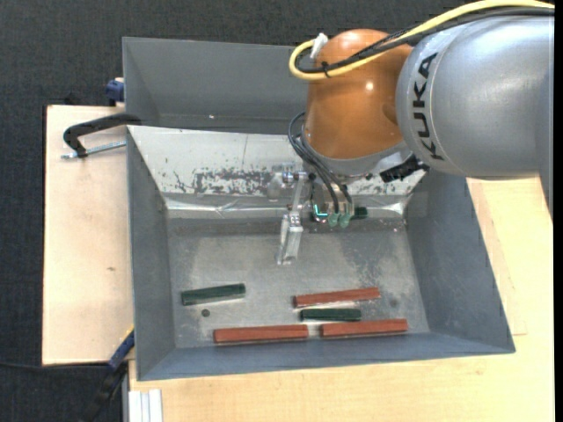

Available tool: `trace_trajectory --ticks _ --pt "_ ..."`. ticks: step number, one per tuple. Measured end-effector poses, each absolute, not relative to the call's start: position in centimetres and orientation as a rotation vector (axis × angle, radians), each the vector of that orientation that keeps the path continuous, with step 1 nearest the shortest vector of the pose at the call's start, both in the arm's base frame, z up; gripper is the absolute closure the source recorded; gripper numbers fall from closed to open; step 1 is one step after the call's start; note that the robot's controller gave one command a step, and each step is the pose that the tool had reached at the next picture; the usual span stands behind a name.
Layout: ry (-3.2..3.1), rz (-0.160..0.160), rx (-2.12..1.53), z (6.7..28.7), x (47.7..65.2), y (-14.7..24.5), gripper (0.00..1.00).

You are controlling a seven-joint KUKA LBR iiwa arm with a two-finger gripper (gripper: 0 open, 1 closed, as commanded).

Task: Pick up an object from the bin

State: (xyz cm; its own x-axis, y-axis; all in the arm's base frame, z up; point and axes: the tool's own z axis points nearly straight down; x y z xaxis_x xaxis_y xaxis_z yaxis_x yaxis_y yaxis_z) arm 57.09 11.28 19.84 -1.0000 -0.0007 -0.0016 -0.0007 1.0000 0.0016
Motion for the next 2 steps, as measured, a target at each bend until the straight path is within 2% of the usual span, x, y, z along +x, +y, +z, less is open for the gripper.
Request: trace_trajectory --ticks 1,2 --pt "3.140 0.003 -0.004 19.8 57.1 11.3 0.00" --pt "3.141 0.006 -0.070 18.5 57.1 7.7 0.00"
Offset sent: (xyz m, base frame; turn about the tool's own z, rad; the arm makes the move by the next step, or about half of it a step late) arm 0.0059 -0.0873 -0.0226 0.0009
